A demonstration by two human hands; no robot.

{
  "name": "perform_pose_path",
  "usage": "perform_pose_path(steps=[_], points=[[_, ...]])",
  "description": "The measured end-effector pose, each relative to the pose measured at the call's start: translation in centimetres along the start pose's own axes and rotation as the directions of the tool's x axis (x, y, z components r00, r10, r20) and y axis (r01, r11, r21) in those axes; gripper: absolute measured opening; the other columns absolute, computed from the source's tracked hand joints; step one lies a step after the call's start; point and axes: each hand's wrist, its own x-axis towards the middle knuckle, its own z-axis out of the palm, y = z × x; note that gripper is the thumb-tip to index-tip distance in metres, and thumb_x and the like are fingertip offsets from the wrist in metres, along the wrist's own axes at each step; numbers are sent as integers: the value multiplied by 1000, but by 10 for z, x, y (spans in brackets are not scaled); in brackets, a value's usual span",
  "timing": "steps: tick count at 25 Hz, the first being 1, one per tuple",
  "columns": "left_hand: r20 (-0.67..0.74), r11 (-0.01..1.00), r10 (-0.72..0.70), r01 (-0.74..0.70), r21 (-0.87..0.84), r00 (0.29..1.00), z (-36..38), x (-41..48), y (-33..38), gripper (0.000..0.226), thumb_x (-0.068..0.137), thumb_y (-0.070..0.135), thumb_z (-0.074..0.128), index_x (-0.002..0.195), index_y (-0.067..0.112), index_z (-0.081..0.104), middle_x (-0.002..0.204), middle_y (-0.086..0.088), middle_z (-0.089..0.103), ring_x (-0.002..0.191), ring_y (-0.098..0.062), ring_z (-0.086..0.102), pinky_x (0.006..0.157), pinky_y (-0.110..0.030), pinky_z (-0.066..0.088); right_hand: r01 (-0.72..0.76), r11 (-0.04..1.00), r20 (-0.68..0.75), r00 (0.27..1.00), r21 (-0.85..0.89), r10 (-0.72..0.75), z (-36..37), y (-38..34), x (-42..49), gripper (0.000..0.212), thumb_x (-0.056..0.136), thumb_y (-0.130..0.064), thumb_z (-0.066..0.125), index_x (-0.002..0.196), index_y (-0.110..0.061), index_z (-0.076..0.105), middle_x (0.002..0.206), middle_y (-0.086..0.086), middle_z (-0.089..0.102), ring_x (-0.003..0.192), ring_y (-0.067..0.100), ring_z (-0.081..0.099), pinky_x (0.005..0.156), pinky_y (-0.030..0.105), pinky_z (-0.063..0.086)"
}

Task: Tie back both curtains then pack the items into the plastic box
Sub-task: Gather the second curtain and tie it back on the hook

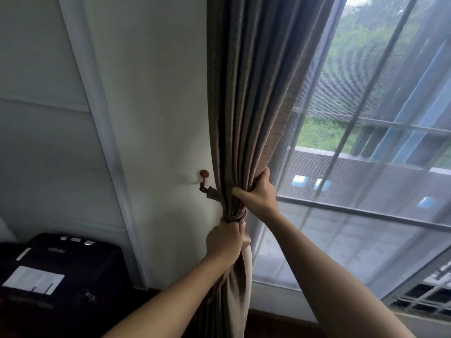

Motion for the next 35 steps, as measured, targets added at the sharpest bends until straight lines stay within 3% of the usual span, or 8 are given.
perform_pose_path(steps=[6, 10, 15, 18, 21, 24, 28, 35], points=[[126, 944, 160, -189, 272, 979, -22, 3, -22, 33, 96, 26, 38, 117, 4, 52, 114, -16, 59, 108, -33, 58, 84, -35, 46, 39, 999, -28, 999, -33, -40, -1, 2, -1, 57, 71, -34, 65, 115, -15, 34, 100, 2, 56, 97, 28, 59, 85, 48, 51], [382, 945, 265, -317, 78, 885, -41, 21, -54, 36, 88, 37, 52, 98, 2, 57, 101, -19, 61, 92, -32, 57, 69, -29, 35, 63, 998, -72, 995, 1, -62, 3, 6, -3, 51, 75, -28, 63, 116, -14, 35, 94, 0, 56, 92, 27, 60, 81, 46, 52], [301, 940, 324, -271, -206, 897, -43, 34, -103, 22, 98, 28, 43, 95, 10, 56, 99, -7, 56, 95, -23, 55, 77, -28, 37, 47, 996, -103, 994, 70, -40, 13, 22, -13, 74, 73, -43, 71, 132, -18, 32, 105, -4, 61, 93, 15, 63, 85, 41, 53], [279, 905, 334, -223, -363, 901, -39, 32, -107, 19, 100, 30, 38, 88, 17, 47, 74, 2, 57, 70, -17, 54, 64, -30, 38, 50, 999, 58, 997, 3, -51, 19, 31, -26, 98, 64, -42, 82, 140, -18, 24, 103, -23, 55, 91, -5, 57, 87, 27, 49], [127, 911, 393, -367, -190, 911, -37, 39, -115, 23, 97, 38, 44, 94, 16, 51, 63, 3, 56, 52, -12, 52, 56, -31, 45, 15, 991, 32, 999, -132, -11, 33, 31, -30, 95, 58, -48, 83, 131, -20, 31, 99, -22, 55, 99, 10, 61, 82, 30, 48], [282, 871, 481, -418, -259, 830, -54, 52, -128, 14, 88, 38, 61, 82, 26, 57, 65, 2, 61, 49, -7, 56, 53, -24, 46, -94, 989, -69, 994, -116, 86, 49, 23, -28, 85, 60, -49, 81, 124, -18, 33, 108, -4, 62, 106, 25, 60, 77, 29, 44], [334, 825, 535, -564, -11, 776, -76, 75, -140, 18, 91, 39, 54, 75, 29, 55, 67, 6, 55, 65, -14, 57, 60, -28, 40, -166, 986, -224, 961, -3, 161, 65, 23, -27, 64, 73, -36, 71, 124, -15, 38, 108, 7, 64, 102, 32, 60, 81, 35, 48], [482, 873, 478, -336, -354, 734, -98, 120, -145, 12, 86, 24, 67, 95, 17, 68, 80, -4, 68, 57, -10, 61, 58, -16, 48, -156, 988, -234, 960, 12, 154, 55, 34, -26, 53, 83, -19, 63, 130, -14, 39, 100, 4, 61, 92, 28, 59, 76, 32, 45]])
